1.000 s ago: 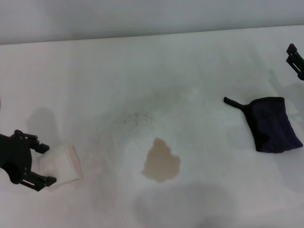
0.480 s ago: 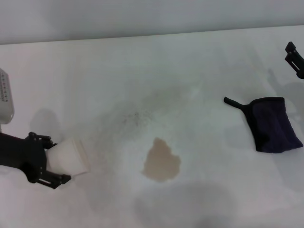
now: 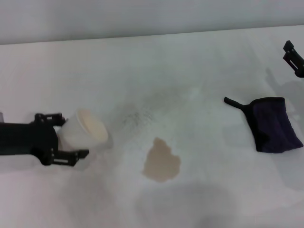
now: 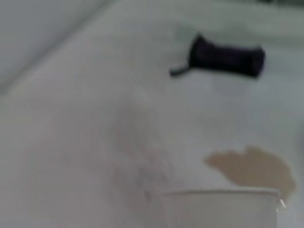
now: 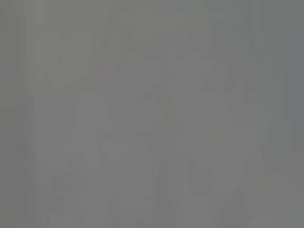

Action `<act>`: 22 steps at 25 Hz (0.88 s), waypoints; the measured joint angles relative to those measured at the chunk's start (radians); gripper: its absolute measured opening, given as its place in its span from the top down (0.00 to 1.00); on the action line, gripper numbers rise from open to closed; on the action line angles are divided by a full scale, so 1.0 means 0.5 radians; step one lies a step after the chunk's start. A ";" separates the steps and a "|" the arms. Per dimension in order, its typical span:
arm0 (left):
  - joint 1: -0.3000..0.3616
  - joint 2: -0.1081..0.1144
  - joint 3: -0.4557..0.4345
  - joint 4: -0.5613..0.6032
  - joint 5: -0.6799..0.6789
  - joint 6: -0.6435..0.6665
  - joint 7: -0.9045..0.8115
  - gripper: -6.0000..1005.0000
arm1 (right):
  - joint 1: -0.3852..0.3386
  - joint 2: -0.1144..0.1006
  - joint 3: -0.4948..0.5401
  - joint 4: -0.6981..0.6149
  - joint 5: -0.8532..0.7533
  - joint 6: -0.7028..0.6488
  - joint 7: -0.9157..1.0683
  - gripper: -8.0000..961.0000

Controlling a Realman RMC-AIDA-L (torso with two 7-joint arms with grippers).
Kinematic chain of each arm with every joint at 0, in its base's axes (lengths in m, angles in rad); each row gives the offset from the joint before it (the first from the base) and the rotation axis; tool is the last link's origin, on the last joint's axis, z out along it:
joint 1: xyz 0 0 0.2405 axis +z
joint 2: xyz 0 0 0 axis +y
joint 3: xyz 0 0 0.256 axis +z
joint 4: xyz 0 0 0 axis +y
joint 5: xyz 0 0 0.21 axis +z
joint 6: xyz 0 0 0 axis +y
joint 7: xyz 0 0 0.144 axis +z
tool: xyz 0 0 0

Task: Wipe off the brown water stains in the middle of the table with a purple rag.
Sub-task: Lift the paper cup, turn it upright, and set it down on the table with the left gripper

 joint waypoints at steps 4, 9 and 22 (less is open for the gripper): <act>0.112 -0.002 -0.037 -0.051 -0.309 -0.059 0.213 0.14 | 0.007 0.000 -0.006 -0.006 -0.005 0.001 0.000 0.11; 0.226 -0.002 -0.038 -0.223 -0.744 -0.108 0.558 0.17 | 0.016 0.000 -0.047 -0.008 -0.009 0.003 -0.012 0.11; 0.238 -0.003 -0.113 -1.197 -1.559 -0.152 1.600 0.21 | 0.031 -0.003 -0.187 -0.059 -0.009 0.005 -0.027 0.11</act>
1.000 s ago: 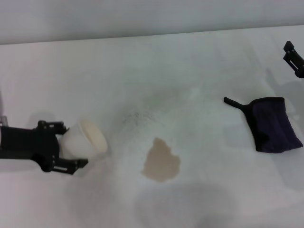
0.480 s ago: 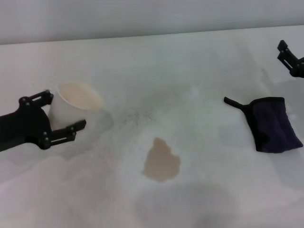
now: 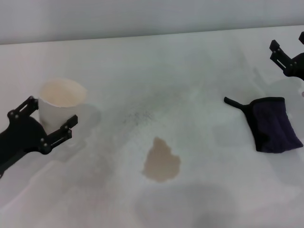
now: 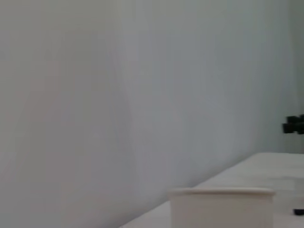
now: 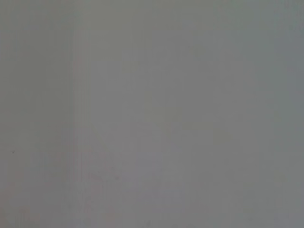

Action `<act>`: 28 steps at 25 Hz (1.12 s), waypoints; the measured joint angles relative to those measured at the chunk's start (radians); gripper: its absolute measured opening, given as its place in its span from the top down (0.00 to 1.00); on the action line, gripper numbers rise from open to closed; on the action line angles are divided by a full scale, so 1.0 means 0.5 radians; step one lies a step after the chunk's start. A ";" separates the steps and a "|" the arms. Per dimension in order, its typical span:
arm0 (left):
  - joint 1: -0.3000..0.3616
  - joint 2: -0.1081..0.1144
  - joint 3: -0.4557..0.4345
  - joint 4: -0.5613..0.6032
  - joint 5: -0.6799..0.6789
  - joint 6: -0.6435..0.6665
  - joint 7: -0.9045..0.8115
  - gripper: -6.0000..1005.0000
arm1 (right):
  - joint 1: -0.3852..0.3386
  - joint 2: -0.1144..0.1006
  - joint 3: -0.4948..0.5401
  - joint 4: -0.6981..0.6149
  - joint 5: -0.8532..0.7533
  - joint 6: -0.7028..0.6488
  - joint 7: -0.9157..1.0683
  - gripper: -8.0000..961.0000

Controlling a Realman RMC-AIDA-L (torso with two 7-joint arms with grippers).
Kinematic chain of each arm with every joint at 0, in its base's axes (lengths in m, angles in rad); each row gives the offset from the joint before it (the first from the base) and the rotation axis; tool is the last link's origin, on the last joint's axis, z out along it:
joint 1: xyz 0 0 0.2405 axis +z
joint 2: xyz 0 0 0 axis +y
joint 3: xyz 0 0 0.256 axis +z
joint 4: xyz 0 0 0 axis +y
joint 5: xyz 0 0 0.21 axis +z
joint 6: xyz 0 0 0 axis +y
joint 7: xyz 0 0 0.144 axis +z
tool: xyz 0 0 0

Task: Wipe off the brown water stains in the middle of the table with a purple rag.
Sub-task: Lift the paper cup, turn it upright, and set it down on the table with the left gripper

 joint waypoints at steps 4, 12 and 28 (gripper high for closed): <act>0.006 -0.003 -0.001 -0.150 -0.127 -0.036 0.073 0.21 | -0.004 0.000 -0.005 -0.006 0.000 0.000 0.000 0.11; -0.003 -0.009 0.012 -0.365 -0.176 -0.156 0.142 0.21 | -0.017 0.000 -0.021 -0.024 -0.001 0.000 -0.001 0.11; 0.033 -0.028 0.011 -0.620 -0.201 -0.210 0.656 0.20 | -0.027 -0.003 -0.015 -0.055 -0.003 -0.020 -0.001 0.11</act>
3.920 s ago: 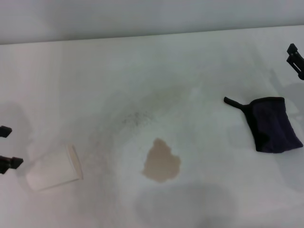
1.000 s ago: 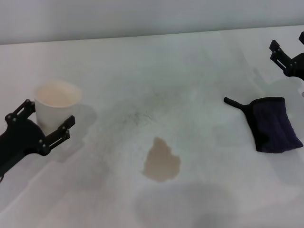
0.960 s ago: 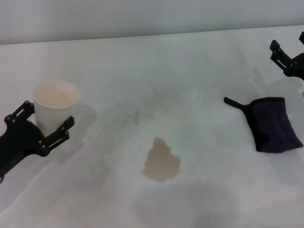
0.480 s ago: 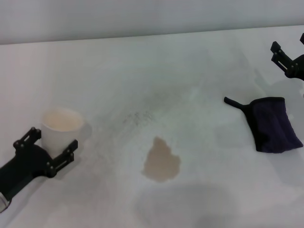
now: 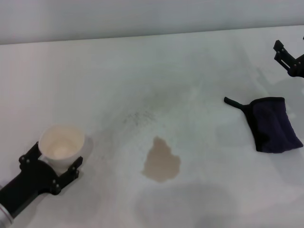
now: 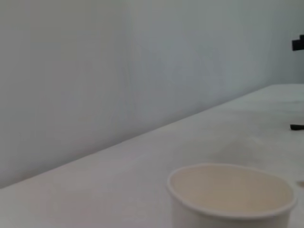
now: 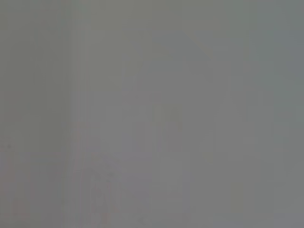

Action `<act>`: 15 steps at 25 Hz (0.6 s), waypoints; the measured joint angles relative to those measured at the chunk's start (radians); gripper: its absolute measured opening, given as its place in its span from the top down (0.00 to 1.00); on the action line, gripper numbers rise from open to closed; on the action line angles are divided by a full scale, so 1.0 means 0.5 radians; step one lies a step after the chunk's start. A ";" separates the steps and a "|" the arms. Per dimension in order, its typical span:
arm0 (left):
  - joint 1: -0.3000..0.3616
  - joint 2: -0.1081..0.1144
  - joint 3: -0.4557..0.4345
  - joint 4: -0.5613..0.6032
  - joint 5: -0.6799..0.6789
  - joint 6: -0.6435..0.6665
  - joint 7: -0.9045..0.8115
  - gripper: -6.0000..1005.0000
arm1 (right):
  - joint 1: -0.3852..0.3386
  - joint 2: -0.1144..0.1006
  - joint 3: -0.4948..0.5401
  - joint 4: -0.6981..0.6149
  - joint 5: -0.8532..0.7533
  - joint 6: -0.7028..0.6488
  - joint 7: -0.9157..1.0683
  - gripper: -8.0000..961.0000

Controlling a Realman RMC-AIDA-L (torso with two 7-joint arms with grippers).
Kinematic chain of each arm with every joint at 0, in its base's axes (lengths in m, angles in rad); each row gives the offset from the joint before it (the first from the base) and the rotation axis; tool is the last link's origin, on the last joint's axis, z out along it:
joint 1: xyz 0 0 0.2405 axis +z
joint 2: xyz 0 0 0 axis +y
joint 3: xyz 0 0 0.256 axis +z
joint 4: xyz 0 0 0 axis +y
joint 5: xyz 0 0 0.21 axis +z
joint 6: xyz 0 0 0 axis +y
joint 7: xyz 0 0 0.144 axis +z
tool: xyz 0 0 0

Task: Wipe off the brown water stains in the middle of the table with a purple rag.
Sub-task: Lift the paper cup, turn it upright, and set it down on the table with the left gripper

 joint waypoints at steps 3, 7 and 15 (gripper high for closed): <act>0.039 -0.001 -0.001 -0.056 -0.052 0.061 0.132 0.19 | -0.006 0.000 0.003 0.000 0.000 -0.009 0.000 0.11; 0.059 0.000 0.003 -0.085 -0.103 0.104 0.136 0.17 | -0.015 0.000 -0.002 0.000 0.000 -0.027 0.000 0.11; 0.055 0.008 0.007 -0.090 -0.093 0.106 0.118 0.14 | -0.017 0.000 -0.009 0.001 0.000 -0.017 0.000 0.11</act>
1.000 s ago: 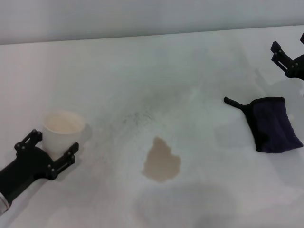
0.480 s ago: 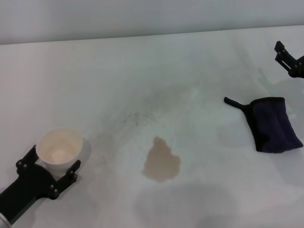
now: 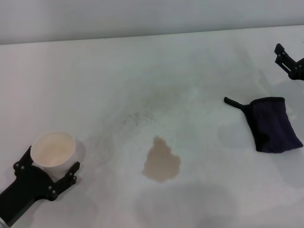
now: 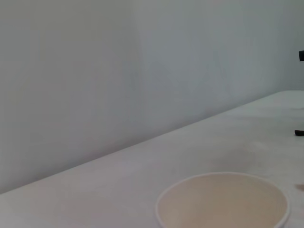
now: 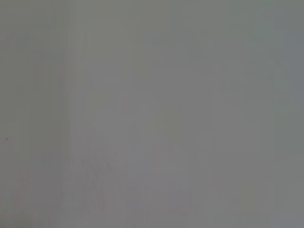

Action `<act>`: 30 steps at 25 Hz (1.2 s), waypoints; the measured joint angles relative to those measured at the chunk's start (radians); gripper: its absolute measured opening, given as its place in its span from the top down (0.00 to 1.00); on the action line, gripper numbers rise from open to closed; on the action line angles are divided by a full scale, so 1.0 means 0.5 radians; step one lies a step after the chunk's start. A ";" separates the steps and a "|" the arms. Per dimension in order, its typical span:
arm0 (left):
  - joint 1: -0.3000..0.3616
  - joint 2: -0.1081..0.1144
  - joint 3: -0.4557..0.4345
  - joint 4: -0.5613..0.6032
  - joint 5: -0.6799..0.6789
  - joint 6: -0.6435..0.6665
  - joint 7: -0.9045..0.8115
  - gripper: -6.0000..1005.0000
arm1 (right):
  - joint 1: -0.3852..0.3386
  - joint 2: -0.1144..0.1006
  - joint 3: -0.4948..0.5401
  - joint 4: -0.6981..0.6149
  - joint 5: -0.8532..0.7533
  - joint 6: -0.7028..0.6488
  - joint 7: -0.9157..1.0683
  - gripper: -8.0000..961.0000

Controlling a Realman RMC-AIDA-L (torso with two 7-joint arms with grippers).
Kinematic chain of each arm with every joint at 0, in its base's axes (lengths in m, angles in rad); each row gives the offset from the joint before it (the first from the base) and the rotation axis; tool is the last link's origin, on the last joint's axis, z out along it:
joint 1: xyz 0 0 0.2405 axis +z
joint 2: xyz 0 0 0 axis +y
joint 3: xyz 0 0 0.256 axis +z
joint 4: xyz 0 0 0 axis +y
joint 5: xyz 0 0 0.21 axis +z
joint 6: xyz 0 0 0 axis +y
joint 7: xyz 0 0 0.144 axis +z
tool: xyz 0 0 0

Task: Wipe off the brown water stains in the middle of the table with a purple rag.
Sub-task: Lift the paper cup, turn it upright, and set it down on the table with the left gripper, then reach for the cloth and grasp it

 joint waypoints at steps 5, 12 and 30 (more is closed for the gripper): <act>0.063 -0.002 0.002 0.000 -0.007 0.075 0.017 0.11 | -0.002 0.000 0.000 0.003 0.000 -0.001 0.000 0.11; 0.193 -0.001 0.002 0.007 -0.005 0.181 0.066 0.11 | -0.002 0.000 0.000 0.004 0.000 -0.006 0.000 0.11; 0.444 -0.006 0.004 -0.002 -0.116 0.303 0.227 0.11 | -0.006 0.003 -0.003 0.013 0.000 -0.001 0.000 0.11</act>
